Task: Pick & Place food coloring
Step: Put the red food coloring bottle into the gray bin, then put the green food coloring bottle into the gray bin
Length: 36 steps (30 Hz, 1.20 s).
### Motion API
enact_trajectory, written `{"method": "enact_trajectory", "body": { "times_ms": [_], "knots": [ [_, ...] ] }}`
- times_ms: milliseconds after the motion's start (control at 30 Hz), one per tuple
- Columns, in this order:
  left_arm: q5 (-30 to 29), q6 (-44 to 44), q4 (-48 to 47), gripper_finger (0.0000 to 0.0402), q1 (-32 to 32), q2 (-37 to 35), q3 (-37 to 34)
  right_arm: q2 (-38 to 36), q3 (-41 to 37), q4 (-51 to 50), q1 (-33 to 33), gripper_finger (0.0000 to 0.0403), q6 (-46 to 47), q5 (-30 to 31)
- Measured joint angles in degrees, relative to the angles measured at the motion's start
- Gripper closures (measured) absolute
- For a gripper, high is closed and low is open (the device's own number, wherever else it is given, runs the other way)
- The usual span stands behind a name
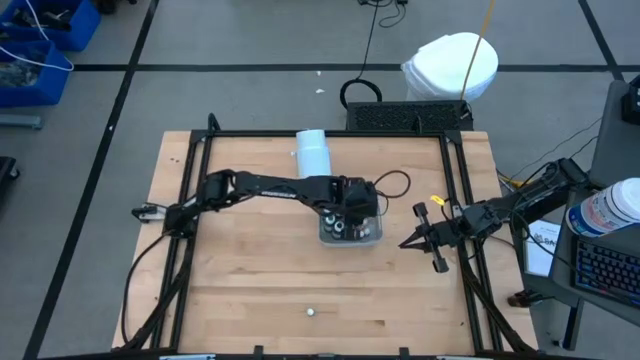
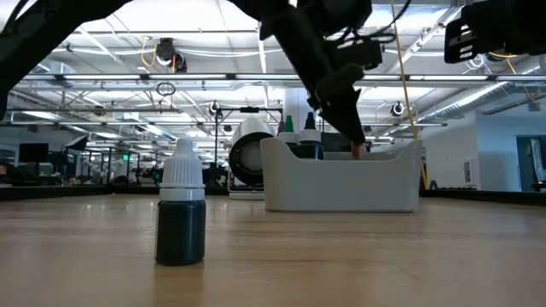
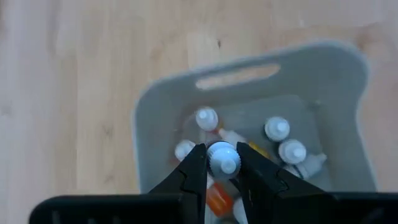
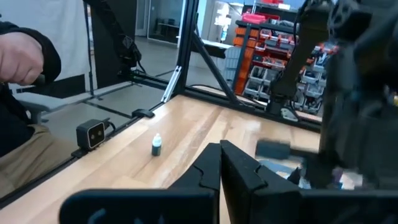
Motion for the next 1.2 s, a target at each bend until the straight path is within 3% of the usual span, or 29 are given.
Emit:
{"method": "enact_trajectory", "body": {
  "times_ms": [633, 867, 1200],
  "knots": [
    [3.5, 0.0, -0.2, 0.0333, 1.1, 3.5, 0.0, -0.8, 0.0, 1.6, 0.0, 0.0403, -1.2, 0.0],
    [7.0, -0.1, -0.2, 0.0281, 1.0, 3.7, 0.0, -0.8, 0.0, 1.6, 0.0, 0.0403, -0.8, 0.0],
    [5.6, 0.7, 1.6, 0.0228, 1.0, 3.3, 0.4, -0.8, 0.0, 1.4, 0.0, 0.0403, -0.1, 0.0]
  ]
}}
